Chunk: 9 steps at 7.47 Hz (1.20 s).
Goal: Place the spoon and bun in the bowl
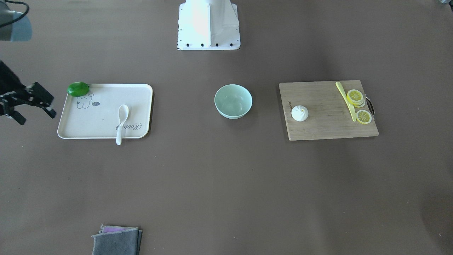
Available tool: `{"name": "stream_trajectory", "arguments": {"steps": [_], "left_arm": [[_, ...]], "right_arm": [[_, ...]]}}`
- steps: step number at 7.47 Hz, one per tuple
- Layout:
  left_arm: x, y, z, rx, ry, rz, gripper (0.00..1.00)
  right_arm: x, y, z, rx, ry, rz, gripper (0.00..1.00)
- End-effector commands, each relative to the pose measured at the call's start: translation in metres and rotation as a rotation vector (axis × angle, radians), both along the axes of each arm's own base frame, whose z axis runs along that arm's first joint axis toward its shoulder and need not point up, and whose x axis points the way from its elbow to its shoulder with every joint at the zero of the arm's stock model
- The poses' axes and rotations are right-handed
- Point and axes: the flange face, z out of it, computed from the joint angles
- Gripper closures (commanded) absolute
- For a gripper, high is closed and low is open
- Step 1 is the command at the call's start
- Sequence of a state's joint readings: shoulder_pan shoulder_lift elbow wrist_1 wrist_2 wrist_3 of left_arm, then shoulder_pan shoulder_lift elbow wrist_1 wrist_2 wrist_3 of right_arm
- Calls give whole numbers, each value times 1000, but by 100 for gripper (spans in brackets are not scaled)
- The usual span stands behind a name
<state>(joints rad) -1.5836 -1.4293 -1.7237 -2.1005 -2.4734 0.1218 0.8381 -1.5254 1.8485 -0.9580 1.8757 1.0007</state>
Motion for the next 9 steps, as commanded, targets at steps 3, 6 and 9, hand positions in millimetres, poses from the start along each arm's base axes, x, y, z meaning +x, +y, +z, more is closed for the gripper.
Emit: {"name": "stream_trajectory", "arguments": {"steps": [3,6,9], "left_arm": [[3,2,4,-8,1,8,1],[4,4,6,-10,6,13,1],[4,10,11,-15,10,15,1]], "right_arm": [[-160,54,10,24,75,118,13],[-176,58,-6,6,120,115,72],[-170,62,-40,4,121,111,100]]}}
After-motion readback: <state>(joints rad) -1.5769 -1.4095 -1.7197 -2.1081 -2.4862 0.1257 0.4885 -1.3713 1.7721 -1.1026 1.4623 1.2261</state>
